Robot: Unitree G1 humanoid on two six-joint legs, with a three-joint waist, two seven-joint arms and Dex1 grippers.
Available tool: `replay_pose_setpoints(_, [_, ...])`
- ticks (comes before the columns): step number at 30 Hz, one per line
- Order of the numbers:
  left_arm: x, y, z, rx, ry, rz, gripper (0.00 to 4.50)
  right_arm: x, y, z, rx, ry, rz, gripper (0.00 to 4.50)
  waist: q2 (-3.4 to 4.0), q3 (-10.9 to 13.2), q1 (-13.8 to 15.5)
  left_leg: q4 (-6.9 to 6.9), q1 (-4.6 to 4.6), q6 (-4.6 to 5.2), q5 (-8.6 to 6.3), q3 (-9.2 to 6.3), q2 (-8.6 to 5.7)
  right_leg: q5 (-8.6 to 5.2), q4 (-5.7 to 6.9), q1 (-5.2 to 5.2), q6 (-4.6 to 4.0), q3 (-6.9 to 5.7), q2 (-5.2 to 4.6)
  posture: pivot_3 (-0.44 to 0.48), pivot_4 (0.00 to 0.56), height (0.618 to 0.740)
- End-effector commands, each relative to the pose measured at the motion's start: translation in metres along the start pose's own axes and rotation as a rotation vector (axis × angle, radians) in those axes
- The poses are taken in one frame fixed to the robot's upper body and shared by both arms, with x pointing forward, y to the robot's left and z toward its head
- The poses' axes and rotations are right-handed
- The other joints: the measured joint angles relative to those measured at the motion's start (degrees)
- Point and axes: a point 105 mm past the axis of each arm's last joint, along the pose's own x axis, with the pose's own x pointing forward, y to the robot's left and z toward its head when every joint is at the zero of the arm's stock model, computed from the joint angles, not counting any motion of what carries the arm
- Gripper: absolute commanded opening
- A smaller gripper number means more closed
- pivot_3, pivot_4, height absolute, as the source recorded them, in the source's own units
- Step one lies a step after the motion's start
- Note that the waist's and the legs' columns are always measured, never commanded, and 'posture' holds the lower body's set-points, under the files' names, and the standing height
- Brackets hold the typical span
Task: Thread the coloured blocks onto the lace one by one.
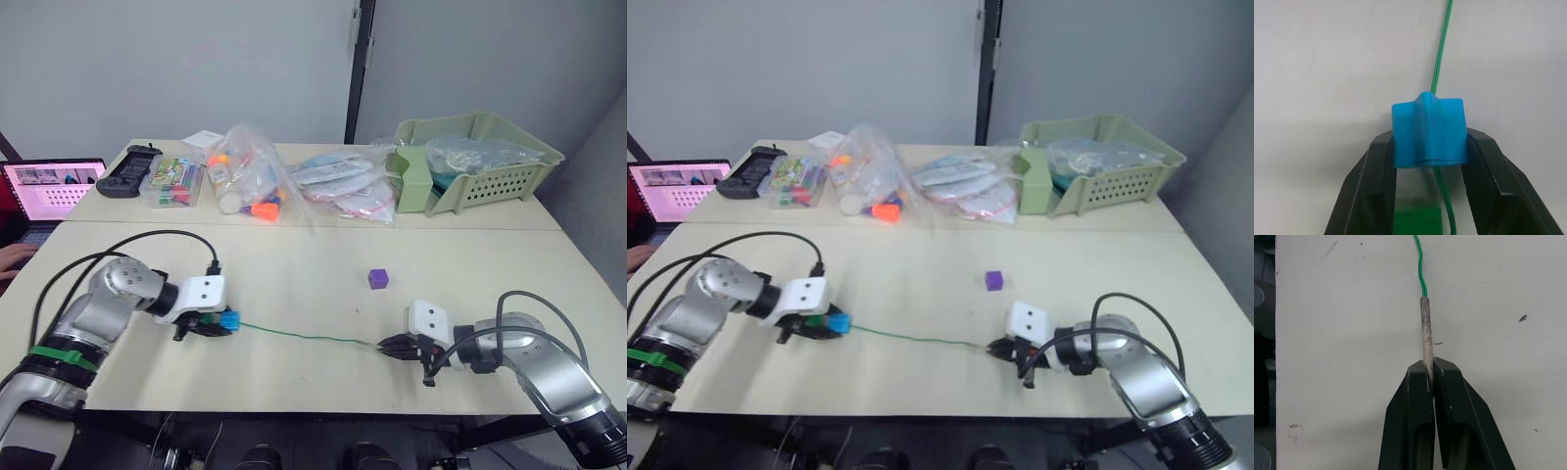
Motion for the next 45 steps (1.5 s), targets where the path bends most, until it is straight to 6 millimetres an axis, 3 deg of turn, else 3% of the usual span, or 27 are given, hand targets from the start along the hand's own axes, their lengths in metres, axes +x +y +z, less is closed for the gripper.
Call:
replay_pose_setpoints(1, [-0.013, -0.002, -0.037, -0.062, 0.124, 0.048, 1.38, -0.006, -0.005, 0.007, -0.04, -0.012, -0.012, 0.0, 0.01, 0.0, -0.3, -0.01, 0.02, 0.0, 0.0, 0.02, 0.01, 0.0, 0.04, 0.0, -0.02, 0.0, 0.0, 0.0, 0.15, 0.74])
replay_pose_setpoints(5, [-0.013, 0.0, -0.037, -0.06, 0.108, 0.058, 1.38, -0.007, -0.006, 0.009, -0.046, -0.013, -0.01, 0.0, 0.01, 0.0, -0.1, 0.0, 0.09, 0.0, 0.0, 0.06, 0.0, -0.06, 0.33, -0.06, -0.08, 0.0, -0.01, 0.0, 0.15, 0.74])
replay_pose_setpoints(7, [-0.014, 0.001, -0.036, -0.059, 0.094, 0.068, 2.4, -0.007, -0.008, 0.01, -0.05, -0.016, -0.011, 0.0, 0.01, 0.0, -0.1, 0.01, 0.11, 0.0, 0.0, 0.07, 0.0, -0.06, 0.37, -0.06, -0.09, 0.01, 0.0, 0.0, 0.15, 0.74])
replay_pose_setpoints(11, [-0.014, 0.006, -0.025, -0.053, 0.029, 0.085, 3.67, -0.006, -0.009, 0.014, -0.056, -0.023, -0.009, 0.0, 0.01, 0.0, -0.2, 0.02, 0.09, 0.0, 0.0, 0.07, 0.01, -0.07, 0.4, -0.11, -0.09, 0.0, 0.0, 0.0, 0.15, 0.74])
replay_pose_setpoints(14, [-0.011, 0.013, 0.005, -0.059, -0.097, 0.086, 4.49, -0.004, -0.008, 0.017, -0.058, -0.026, -0.002, 0.0, 0.01, 0.0, 0.0, 0.02, 0.04, 0.0, 0.0, 0.07, -0.02, -0.07, 0.4, -0.12, -0.09, 0.0, -0.03, 0.0, 0.15, 0.74])
replay_pose_setpoints(17, [-0.003, 0.01, 0.051, -0.047, -0.26, 0.023, 4.49, 0.002, -0.009, 0.023, -0.062, -0.03, 0.007, 0.0, -0.08, 0.0, 0.5, 0.09, -0.12, 0.0, 0.0, 0.02, -0.07, -0.07, 0.39, -0.16, -0.08, -0.01, -0.07, 0.0, 0.15, 0.74])
replay_pose_setpoints(19, [0.003, 0.005, 0.068, -0.039, -0.305, -0.009, 4.49, 0.006, -0.009, 0.026, -0.065, -0.03, 0.011, 0.0, -0.14, 0.1, 0.8, 0.14, -0.18, 0.0, 0.0, 0.0, -0.06, -0.07, 0.37, -0.18, -0.08, -0.01, -0.06, 0.0, 0.15, 0.74])
replay_pose_setpoints(22, [0.031, -0.009, 0.104, -0.024, -0.403, -0.055, 4.49, 0.018, -0.011, 0.034, -0.074, -0.036, 0.017, 0.0, -0.12, 0.1, 1.0, 0.15, -0.13, 0.0, 0.0, 0.01, -0.08, -0.06, 0.4, -0.17, -0.08, 0.01, -0.07, 0.0, 0.15, 0.74])
replay_pose_setpoints(27, [0.061, -0.015, 0.131, 0.004, -0.447, -0.04, 4.49, 0.027, -0.011, 0.039, -0.081, -0.032, 0.031, 0.0, -0.13, 0.1, 1.2, 0.15, -0.15, 0.0, 0.0, 0.0, -0.08, -0.06, 0.39, -0.17, -0.09, 0.01, -0.05, 0.0, 0.15, 0.74])
replay_pose_setpoints(30, [0.087, -0.021, 0.165, 0.065, -0.493, -0.064, 4.49, 0.035, -0.008, 0.04, -0.088, -0.018, 0.049, 0.0, -0.13, 0.1, 1.5, 0.15, -0.11, 0.0, 0.0, -0.01, -0.11, -0.06, 0.42, -0.15, -0.09, 0.01, -0.06, 0.0, 0.15, 0.74])
replay_pose_setpoints(38, [0.094, -0.026, 0.175, 0.09, -0.481, -0.084, 4.49, 0.035, -0.008, 0.038, -0.08, -0.001, 0.045, 0.0, -0.12, 0.1, 1.2, 0.2, -0.12, 0.0, 0.0, -0.04, -0.09, -0.05, 0.45, -0.17, -0.09, 0.01, -0.02, 0.0, 0.15, 0.74])
replay_pose_setpoints(45, [0.095, -0.027, 0.165, 0.092, -0.436, -0.079, 2.35, 0.033, -0.009, 0.038, -0.074, -0.002, 0.037, 0.0, -0.12, 0.1, 1.3, 0.2, -0.13, 0.0, 0.01, -0.03, -0.12, -0.05, 0.42, -0.15, -0.09, 0.01, -0.04, 0.0, 0.15, 0.74])
